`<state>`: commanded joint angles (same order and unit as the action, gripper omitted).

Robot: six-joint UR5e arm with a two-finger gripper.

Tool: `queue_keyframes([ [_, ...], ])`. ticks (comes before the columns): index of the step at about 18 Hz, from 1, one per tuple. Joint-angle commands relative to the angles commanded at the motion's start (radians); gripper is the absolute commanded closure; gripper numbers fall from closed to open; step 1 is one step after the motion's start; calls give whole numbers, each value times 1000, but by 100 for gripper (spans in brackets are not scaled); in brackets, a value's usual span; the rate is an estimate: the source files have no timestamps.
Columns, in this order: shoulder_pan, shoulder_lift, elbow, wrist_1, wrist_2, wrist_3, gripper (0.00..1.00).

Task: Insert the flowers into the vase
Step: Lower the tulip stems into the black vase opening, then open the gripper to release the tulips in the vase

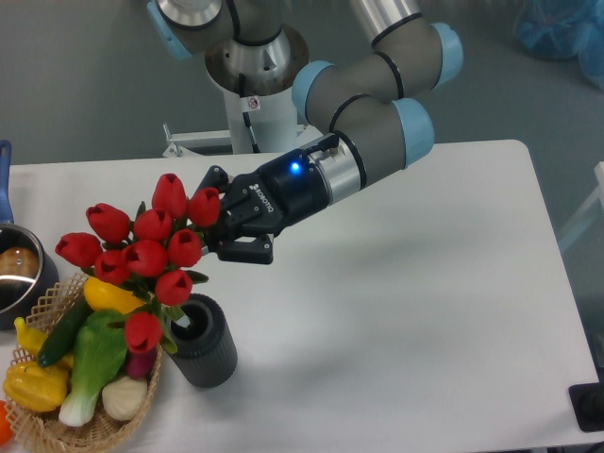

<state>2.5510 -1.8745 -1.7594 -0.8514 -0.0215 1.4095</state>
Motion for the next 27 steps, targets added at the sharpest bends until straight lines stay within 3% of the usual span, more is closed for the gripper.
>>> queue_keyframes([
  [17, 14, -44, -144, 0, 64, 249, 100],
  [23, 12, -61, -153, 0, 97, 266, 100],
  [27, 9, -75, -154, 0, 130, 267, 93],
])
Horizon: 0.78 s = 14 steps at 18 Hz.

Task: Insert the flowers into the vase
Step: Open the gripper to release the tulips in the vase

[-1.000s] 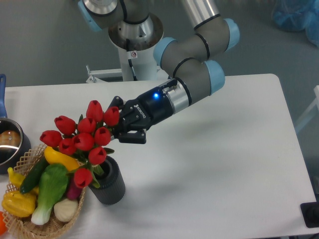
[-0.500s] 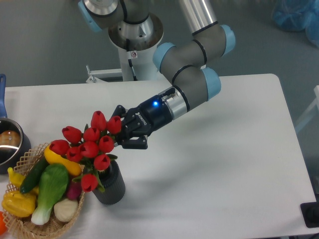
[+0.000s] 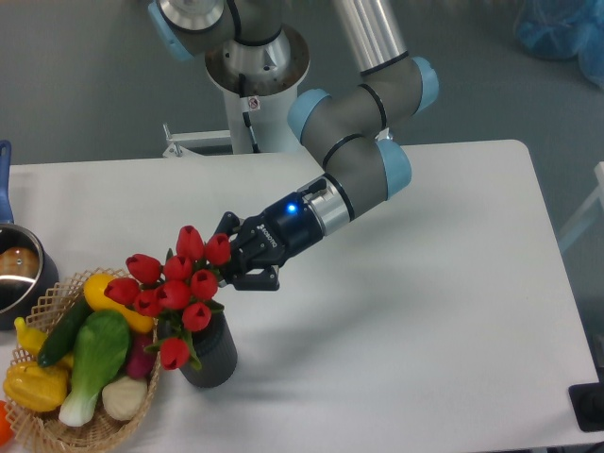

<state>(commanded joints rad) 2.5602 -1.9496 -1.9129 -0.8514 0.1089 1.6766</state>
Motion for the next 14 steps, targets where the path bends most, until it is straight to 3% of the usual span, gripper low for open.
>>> queue_keyframes([
  [6, 2, -9, 0, 0, 3, 0, 73],
  [8, 2, -9, 0, 0, 3, -2, 61],
  [14, 17, -11, -2, -2, 6, -2, 52],
])
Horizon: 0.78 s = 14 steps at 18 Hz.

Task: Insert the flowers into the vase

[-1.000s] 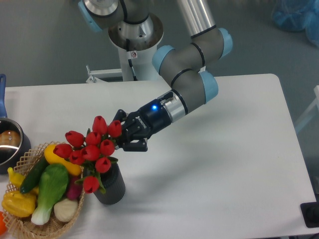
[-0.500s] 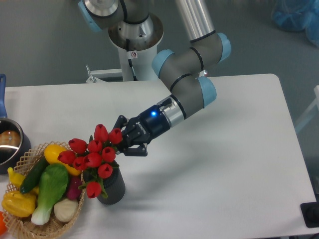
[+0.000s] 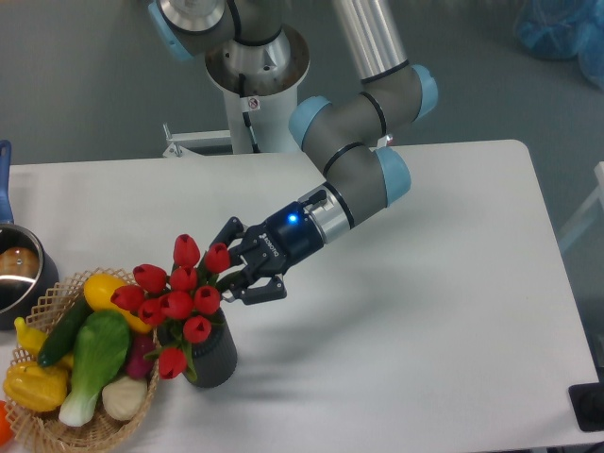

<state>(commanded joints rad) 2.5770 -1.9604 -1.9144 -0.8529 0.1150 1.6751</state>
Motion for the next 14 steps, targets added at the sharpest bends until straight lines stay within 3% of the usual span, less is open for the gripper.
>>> queue_keyframes([
  [4, 21, 2, -3, 0, 50, -2, 36],
  [5, 25, 3, -3, 0, 67, -2, 23],
  [8, 58, 5, -8, 0, 87, -2, 2],
  [14, 124, 34, 1, 0, 184, 0, 0],
])
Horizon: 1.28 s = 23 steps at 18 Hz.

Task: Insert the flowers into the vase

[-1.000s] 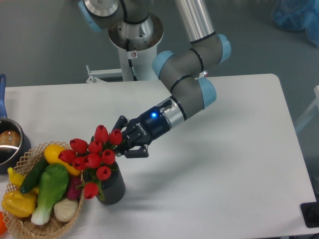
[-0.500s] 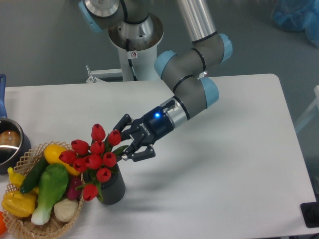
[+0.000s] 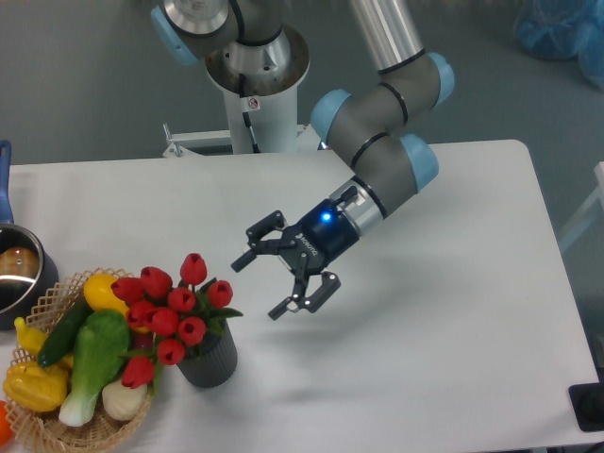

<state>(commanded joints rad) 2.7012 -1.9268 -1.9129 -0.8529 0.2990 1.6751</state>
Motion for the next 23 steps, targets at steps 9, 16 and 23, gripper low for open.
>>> queue_keyframes([
  [9, 138, 157, 78, -2, 492, -71, 0],
  [16, 161, 49, 219, -6, 963, -191, 0],
  [23, 155, 5, 236, -2, 1088, -204, 0],
])
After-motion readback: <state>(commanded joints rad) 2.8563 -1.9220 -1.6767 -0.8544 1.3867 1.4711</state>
